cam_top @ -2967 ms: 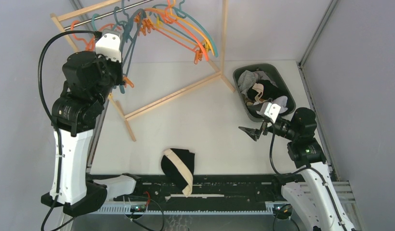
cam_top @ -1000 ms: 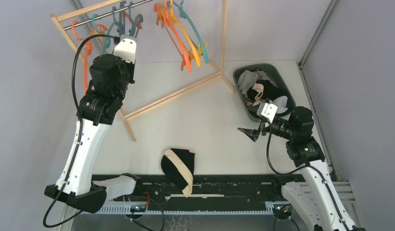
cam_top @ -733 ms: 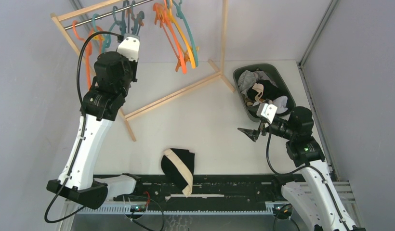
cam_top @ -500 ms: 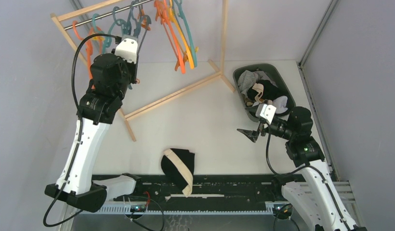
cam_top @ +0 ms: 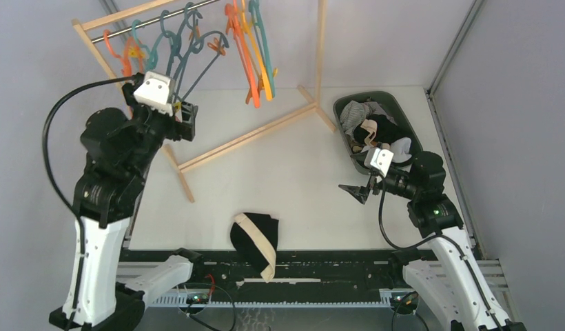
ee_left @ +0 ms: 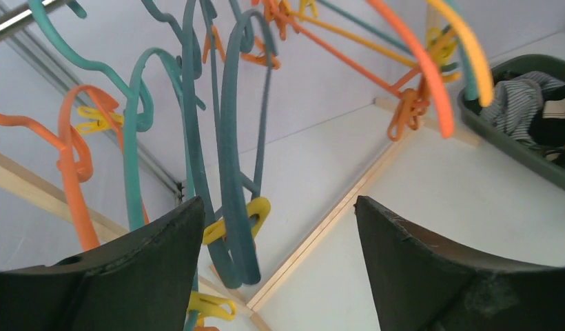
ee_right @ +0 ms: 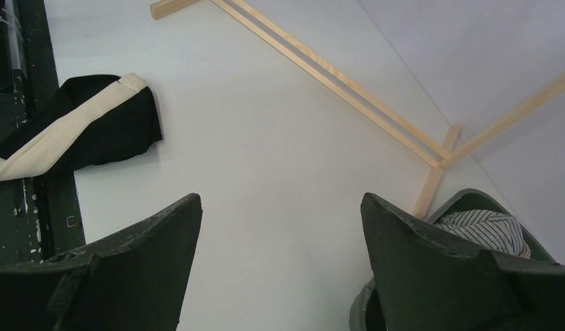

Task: Remove the underwear clipped to the hanger
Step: Place the hanger at the clothesline, then pick up the underwear from the center of the board.

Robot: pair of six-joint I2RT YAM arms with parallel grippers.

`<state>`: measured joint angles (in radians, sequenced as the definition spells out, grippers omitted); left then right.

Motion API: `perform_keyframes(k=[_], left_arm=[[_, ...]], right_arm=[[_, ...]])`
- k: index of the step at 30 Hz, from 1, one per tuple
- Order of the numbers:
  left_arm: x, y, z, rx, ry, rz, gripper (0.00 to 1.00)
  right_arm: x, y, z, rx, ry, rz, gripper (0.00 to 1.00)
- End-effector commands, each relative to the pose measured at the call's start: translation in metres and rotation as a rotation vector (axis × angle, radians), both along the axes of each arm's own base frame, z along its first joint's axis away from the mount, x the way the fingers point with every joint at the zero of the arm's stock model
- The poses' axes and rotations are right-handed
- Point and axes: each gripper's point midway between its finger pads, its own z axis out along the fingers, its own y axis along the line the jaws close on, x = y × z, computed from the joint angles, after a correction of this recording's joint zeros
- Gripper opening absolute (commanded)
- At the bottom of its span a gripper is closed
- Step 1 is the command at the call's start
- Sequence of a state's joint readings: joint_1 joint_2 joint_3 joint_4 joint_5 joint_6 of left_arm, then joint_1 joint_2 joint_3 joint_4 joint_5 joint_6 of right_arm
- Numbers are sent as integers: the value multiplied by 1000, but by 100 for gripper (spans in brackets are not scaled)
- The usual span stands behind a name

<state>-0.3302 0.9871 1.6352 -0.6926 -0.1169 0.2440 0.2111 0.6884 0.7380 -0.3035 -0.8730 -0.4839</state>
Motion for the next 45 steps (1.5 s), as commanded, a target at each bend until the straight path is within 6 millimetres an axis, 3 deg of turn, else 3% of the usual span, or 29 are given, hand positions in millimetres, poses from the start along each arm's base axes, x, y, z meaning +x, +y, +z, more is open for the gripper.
perform_keyframes(k=[1, 3, 8, 15, 21, 28, 33, 40, 45], left_arm=[[-32, -12, 19, -27, -72, -124, 84], [-45, -24, 8, -11, -63, -218, 84], [-77, -58, -43, 90, 13, -493, 84], [-118, -90, -155, 308, 153, -847, 85], [-125, -101, -255, 485, 293, -1015, 86], [-115, -107, -343, 626, 450, -1110, 86], [-111, -113, -385, 685, 536, -1148, 89], [-113, -115, -428, 786, 642, -1164, 90], [-117, -115, -448, 842, 688, -1160, 78]], right_arm=[[0, 1, 4, 2, -25, 8, 84], [0, 2, 3, 2, -22, 10, 85], [1, 2, 2, 3, -12, 12, 85], [4, 0, 1, 5, -1, -2, 86], [6, -3, 1, 20, 16, -14, 87], [10, -6, 1, 25, 20, -30, 90], [9, -6, -1, 28, 20, -29, 91], [9, -6, -2, 27, 21, -26, 91], [8, -6, -1, 26, 17, -25, 91]])
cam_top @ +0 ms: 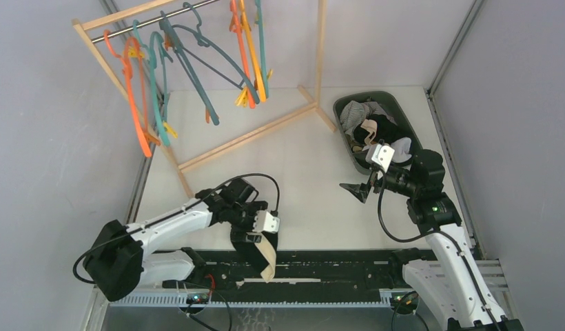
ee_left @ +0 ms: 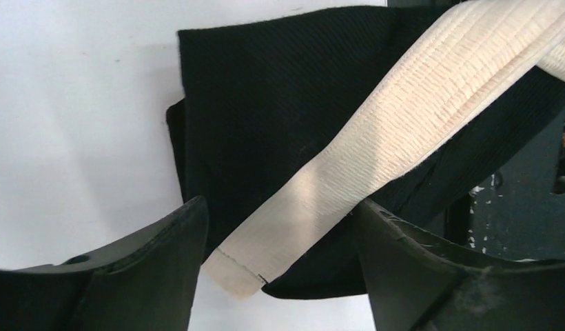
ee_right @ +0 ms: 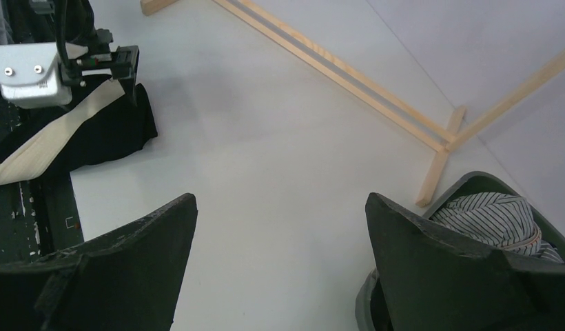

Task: Remove the underwear clipped to the hanger
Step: Pick up the underwear from the center of the board, then place the underwear in the bin.

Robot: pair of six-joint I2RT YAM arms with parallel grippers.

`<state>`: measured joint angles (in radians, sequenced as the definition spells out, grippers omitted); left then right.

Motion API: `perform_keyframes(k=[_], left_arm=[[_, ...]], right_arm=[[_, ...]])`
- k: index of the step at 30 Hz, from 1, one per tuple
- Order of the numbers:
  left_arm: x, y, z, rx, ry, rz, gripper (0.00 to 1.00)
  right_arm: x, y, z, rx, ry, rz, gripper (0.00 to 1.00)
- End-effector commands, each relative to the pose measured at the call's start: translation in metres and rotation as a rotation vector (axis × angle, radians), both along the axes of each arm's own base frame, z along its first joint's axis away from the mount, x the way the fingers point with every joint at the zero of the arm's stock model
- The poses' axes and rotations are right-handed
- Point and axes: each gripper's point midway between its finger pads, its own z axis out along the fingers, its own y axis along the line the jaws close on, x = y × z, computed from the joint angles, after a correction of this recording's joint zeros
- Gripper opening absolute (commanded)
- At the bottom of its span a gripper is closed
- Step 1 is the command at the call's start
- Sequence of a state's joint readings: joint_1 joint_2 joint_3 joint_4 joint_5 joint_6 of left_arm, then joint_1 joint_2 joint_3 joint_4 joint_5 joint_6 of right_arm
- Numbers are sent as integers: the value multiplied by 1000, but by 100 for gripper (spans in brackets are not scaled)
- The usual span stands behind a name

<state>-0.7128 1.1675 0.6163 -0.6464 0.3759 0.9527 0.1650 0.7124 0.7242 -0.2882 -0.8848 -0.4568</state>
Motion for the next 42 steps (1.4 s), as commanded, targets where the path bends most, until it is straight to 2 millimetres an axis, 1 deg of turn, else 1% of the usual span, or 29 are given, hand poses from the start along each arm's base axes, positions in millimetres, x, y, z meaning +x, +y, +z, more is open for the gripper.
perform_keyframes(k=[1, 4, 8, 9, 11, 12, 15, 19, 21, 24, 26, 27, 28, 31, 34, 36, 38, 42], left_arm=[[7, -5, -10, 29, -53, -14, 75], [2, -6, -16, 39, -55, -15, 65], [0, -11, -14, 1, -68, 0, 44], [1, -12, -12, -8, -73, 4, 36], [4, -14, -1, -37, -104, 17, 18], [7, -16, 6, -55, -125, 24, 11], [16, -19, 36, -108, -201, 43, 1], [38, -15, 85, -154, -350, 100, 0], [44, -16, 112, -204, -420, 117, 0], [51, -19, 157, -312, -530, 134, 0], [54, -23, 189, -390, -588, 146, 0], [55, -25, 203, -427, -604, 158, 0], [55, -28, 223, -470, -619, 168, 0], [55, -35, 262, -561, -601, 214, 0], [50, -43, 291, -665, -553, 259, 0], [45, -47, 305, -738, -517, 279, 0], [40, -53, 314, -797, -468, 291, 0], [40, -65, 326, -877, -392, 319, 0]], right_arm=[[-1, 2, 7, 14, -32, 13, 91], [-2, 2, 8, 17, -30, 14, 91], [-3, 3, 10, 31, -34, 20, 91], [-4, 3, 11, 37, -36, 24, 91], [-5, 4, 14, 54, -37, 25, 91], [-6, 5, 15, 63, -35, 29, 90], [-7, 9, 21, 90, -39, 36, 90], [-12, 20, 31, 114, -63, 75, 90], [-16, 26, 38, 108, -79, 105, 90], [-16, 34, 47, 72, -64, 149, 90], [-17, 39, 58, 58, -64, 176, 90], [-18, 42, 64, 61, -60, 190, 90], [-20, 46, 70, 66, -64, 206, 90], [-31, 59, 86, 84, -72, 263, 90], [-44, 70, 93, 97, -45, 328, 90], [-49, 75, 96, 121, -6, 358, 89], [-55, 81, 96, 147, 47, 388, 89], [-69, 91, 100, 227, 148, 467, 88]])
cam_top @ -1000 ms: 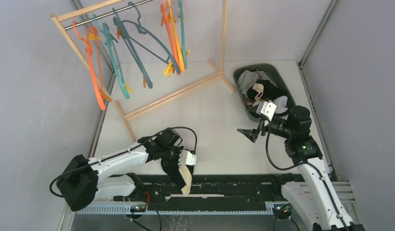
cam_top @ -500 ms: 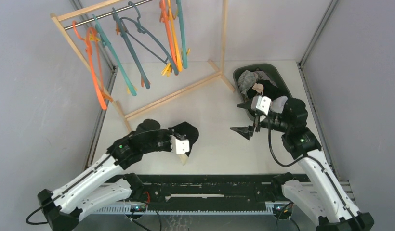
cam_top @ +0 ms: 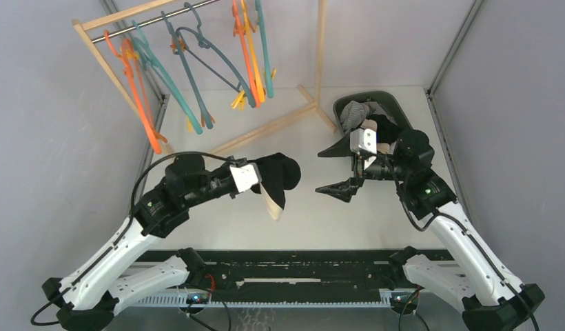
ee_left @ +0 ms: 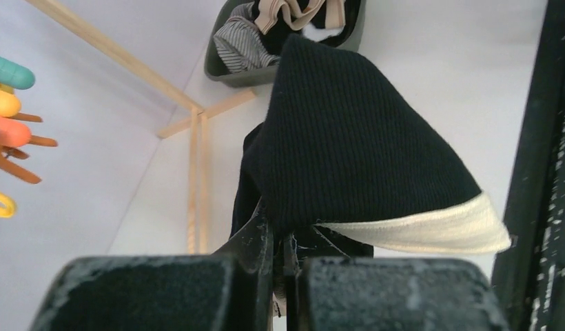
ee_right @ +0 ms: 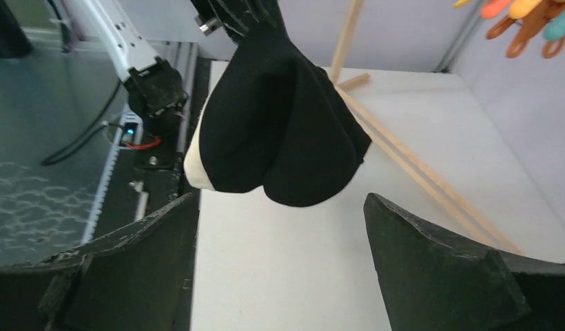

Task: Remove the underwear clipped to the hanger
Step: Place the underwear in the bin.

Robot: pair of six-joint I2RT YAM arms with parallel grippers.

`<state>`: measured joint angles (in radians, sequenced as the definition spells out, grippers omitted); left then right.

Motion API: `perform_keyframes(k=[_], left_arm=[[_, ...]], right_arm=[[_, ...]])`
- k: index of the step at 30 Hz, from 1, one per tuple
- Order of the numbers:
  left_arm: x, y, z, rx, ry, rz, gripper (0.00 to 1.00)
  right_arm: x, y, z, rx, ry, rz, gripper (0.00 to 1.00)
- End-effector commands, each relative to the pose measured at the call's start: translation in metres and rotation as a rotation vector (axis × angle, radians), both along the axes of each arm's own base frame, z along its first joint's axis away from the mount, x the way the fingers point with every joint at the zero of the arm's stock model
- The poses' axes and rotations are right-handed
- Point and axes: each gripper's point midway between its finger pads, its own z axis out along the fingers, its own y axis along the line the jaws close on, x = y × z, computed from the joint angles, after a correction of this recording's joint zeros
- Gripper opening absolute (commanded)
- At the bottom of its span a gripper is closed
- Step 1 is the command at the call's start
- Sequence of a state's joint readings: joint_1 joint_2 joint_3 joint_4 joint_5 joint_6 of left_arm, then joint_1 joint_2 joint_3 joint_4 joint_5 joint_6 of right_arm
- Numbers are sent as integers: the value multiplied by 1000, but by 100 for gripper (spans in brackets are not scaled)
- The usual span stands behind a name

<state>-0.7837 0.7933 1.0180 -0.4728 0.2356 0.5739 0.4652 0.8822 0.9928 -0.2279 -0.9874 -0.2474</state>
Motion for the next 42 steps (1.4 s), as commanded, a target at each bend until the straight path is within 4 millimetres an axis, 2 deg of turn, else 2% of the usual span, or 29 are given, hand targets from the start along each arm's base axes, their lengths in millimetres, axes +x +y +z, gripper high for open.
perform_keyframes(k=[1, 6, 16, 20, 22, 25, 30, 32, 36, 37, 39, 42], left_arm=[[-8, -20, 47, -206, 67, -51, 0], [-16, -35, 53, -260, 132, -118, 0], [-2, -54, 51, -304, 245, -94, 0], [2, -61, 46, -311, 285, -89, 0], [3, -65, 45, -313, 305, -91, 0], [4, -69, 43, -314, 328, -96, 0], [1, -71, 39, -307, 333, -113, 1], [0, -69, 36, -302, 316, -114, 7], [-6, -61, 35, -300, 272, -130, 30], [-8, -57, 37, -308, 258, -135, 41], [-8, -48, 42, -328, 237, -119, 57], [-4, -32, 50, -372, 216, -78, 71]], right_arm=[[-18, 12, 16, 88, 126, 101, 88], [-14, 24, 11, 96, 168, 122, 88], [-10, 50, 4, 122, 268, 155, 87], [-7, 56, 0, 121, 288, 147, 81], [-6, 58, -2, 123, 297, 145, 73], [1, 62, -8, 117, 311, 122, 55], [13, 60, -16, 110, 295, 70, 17], [19, 55, -14, 118, 282, 42, 0], [34, 33, -7, 146, 248, -43, 0], [37, 26, -7, 150, 237, -69, 0], [46, 10, -8, 155, 200, -132, 0], [64, -15, -13, 129, 132, -260, 0]])
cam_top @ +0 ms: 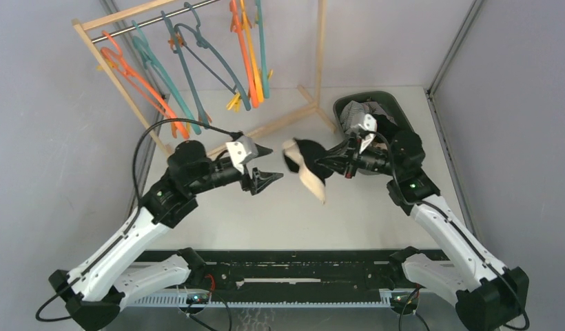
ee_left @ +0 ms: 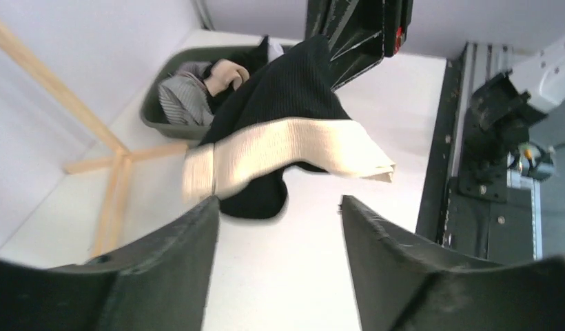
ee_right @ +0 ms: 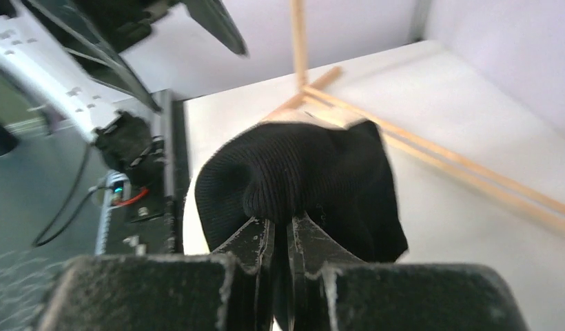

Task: Remove the underwear clipped to the hanger
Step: Place the underwear in the bin.

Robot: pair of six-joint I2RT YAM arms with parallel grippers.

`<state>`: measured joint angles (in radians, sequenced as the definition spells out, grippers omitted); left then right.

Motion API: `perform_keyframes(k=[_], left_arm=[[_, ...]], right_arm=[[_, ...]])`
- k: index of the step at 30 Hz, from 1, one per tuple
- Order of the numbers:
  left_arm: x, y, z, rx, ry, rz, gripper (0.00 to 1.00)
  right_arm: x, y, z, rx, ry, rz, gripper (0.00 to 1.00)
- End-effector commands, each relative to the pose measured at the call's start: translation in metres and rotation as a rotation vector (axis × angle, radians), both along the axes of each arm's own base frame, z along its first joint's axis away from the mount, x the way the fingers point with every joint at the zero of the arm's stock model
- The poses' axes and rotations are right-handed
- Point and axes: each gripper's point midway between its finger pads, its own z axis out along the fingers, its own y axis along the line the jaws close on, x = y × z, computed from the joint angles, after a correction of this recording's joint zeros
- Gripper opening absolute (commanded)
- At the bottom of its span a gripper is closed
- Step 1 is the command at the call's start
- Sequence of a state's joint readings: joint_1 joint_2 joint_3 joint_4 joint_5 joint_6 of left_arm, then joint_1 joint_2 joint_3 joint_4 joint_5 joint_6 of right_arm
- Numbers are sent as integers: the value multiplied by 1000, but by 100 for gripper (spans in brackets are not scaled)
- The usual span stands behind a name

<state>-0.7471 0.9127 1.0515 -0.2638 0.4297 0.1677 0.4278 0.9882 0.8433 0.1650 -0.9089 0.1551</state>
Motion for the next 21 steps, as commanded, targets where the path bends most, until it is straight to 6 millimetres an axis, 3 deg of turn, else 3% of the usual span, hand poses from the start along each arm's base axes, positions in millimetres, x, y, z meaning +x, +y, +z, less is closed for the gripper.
perform_keyframes(k=[1, 5, 10, 16, 21], left_arm=[[0, 20, 27, -98, -71, 39, 76], [5, 40, 37, -136, -68, 108, 89], [3, 61, 48, -162, -122, 175, 95], [-4, 75, 55, -163, -172, 203, 97], [-7, 81, 56, -148, -204, 214, 98]], right_arm=[[25, -37, 8, -35, -131, -186, 0], [52, -76, 8, -62, -131, -344, 0], [98, -128, -9, -206, -108, -601, 0], [153, -183, -53, -424, -53, -821, 0], [198, -217, -108, -611, 40, -915, 0]])
